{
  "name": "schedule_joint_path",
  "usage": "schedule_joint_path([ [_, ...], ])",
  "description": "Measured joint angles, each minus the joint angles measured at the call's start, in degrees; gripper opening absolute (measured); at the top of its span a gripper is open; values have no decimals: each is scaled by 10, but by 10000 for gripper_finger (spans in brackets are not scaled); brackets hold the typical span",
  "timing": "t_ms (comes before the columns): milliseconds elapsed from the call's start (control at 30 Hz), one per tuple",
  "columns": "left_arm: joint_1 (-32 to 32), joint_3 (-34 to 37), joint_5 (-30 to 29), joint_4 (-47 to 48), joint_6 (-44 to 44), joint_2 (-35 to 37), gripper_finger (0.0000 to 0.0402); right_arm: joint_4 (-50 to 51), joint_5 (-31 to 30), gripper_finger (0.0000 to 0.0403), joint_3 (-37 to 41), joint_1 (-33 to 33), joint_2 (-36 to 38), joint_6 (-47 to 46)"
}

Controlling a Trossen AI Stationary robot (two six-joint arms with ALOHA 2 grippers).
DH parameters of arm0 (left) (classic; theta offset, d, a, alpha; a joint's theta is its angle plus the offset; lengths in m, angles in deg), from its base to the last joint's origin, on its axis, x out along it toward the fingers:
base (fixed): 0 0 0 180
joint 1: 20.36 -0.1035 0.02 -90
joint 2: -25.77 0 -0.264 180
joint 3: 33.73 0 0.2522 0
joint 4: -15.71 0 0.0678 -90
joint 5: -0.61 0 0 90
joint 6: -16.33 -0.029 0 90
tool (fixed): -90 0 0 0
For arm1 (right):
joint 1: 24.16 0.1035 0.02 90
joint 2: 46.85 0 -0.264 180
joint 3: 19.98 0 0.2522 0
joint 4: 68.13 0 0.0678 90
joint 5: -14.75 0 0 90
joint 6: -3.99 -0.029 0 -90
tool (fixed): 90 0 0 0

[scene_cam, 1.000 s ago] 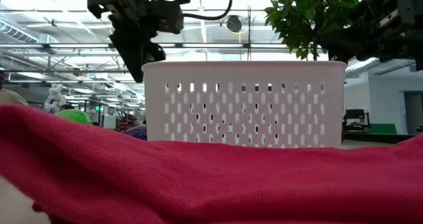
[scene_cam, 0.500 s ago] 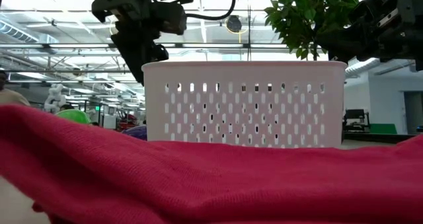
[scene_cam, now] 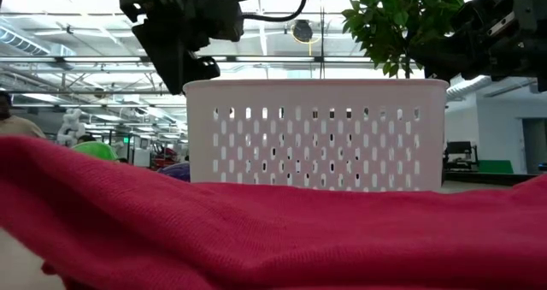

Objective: Pick and placing Produce into tupperware
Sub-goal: Put the eggplant into the white basket

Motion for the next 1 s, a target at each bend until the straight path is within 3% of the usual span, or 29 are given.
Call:
schedule_joint_path([
  [1000, 2, 163, 0, -213, -11, 0, 337, 6, 0, 0, 0, 0, 0, 0],
])
